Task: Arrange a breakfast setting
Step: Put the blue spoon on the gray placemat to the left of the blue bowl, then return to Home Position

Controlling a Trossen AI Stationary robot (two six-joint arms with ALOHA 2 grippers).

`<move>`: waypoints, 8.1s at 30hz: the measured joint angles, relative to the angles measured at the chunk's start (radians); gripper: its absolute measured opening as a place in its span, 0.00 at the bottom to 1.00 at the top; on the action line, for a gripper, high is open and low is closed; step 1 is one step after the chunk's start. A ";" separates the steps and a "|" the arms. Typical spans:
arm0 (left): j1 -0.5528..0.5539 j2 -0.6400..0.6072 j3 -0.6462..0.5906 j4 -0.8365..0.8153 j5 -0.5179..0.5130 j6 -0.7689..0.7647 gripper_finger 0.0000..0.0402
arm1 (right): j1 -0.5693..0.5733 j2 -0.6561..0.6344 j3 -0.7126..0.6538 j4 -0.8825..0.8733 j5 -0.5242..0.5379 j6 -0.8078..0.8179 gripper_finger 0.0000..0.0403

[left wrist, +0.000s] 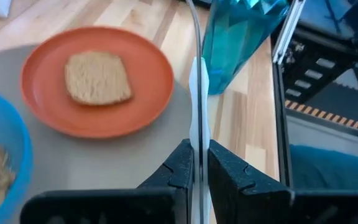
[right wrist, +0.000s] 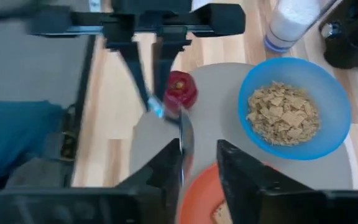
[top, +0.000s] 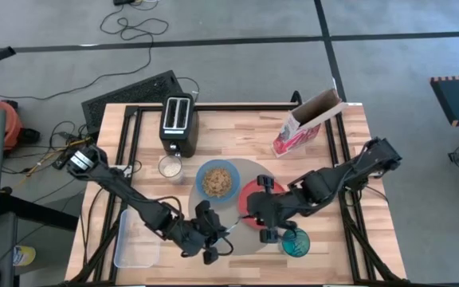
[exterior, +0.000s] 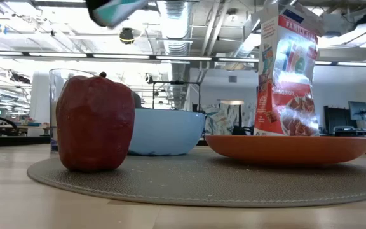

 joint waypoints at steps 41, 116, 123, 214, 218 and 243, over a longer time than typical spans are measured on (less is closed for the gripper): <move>-0.138 -0.367 -0.458 -0.236 -0.194 -1.003 0.04 | 0.320 -0.314 -0.214 -0.213 0.431 0.111 0.44; 0.184 -0.214 -0.656 0.051 0.145 -1.110 0.08 | 0.275 -0.341 -0.214 -0.422 0.492 0.058 0.45; 0.184 -0.215 -0.655 0.028 0.128 -1.125 0.26 | 0.275 -0.341 -0.214 -0.422 0.492 0.059 0.45; 0.666 -1.716 -0.987 -0.005 0.258 0.645 0.00 | -0.204 -1.545 -1.404 0.717 -0.092 -0.164 0.09; 0.666 -1.715 -0.986 -0.053 0.280 0.634 0.00 | -0.204 -1.632 -1.499 0.772 -0.092 -0.156 0.10; 0.666 -1.718 -1.168 0.126 0.420 0.665 0.00 | -0.236 -1.687 -1.732 0.979 -0.054 -0.089 0.13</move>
